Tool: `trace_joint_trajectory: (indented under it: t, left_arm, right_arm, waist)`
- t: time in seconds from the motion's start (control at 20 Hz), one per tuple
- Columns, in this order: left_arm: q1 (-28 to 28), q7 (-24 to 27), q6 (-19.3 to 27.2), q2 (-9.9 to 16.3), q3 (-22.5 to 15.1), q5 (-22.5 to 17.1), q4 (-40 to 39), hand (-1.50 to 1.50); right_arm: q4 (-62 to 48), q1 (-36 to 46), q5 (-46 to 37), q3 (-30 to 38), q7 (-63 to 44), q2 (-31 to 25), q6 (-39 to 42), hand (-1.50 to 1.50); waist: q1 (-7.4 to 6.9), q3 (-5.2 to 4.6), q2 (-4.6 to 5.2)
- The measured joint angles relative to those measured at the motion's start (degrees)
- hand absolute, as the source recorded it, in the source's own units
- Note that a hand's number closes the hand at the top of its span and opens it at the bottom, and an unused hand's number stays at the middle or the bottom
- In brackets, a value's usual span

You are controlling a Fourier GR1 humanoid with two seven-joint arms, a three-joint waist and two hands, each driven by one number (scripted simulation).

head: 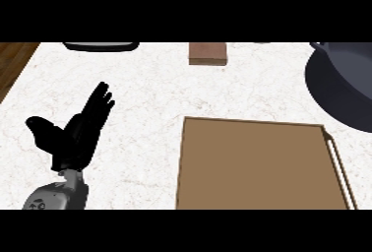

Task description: Pick the tomato from the tray and place it in the pot

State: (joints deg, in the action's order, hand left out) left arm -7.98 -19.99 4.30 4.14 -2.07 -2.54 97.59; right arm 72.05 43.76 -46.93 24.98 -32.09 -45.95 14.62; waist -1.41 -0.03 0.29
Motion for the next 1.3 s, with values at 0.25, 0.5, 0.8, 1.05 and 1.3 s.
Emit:
trace_joint_trajectory:
  t: [0.25,0.5,0.8,1.05,1.3]
  left_arm:
    - [-0.13,0.24,0.6,-0.81,-0.59,0.83,-0.28,0.0]
    - [-0.98,-1.02,0.03,-0.41,-0.02,0.04,0.33,0.0]
    - [-0.24,-0.04,-0.52,-0.13,0.2,0.0,0.36,0.0]
    - [-0.48,0.5,-0.8,-0.21,0.41,-0.14,-0.69,0.0]
    - [-0.77,-0.27,-0.66,-0.11,0.83,-0.36,-0.35,0.0]
  right_arm:
    - [-13.94,6.28,-1.87,-1.69,3.15,-0.73,-4.29,1.5]
    - [-25.59,9.03,-4.14,-3.7,9.08,-0.08,-9.51,1.5]
    - [-36.81,12.32,-0.86,0.51,9.39,1.91,-11.98,-1.5]
    - [-43.6,13.86,3.3,5.19,10.97,3.7,-15.32,-1.5]
    - [-44.48,14.59,7.59,10.22,15.9,3.81,-22.77,-1.5]
  waist:
    - [-0.07,0.02,0.09]
    - [-0.29,0.06,0.22]
    - [-0.66,0.1,0.39]
    - [-0.69,0.13,0.5]
    - [-0.42,0.17,0.43]
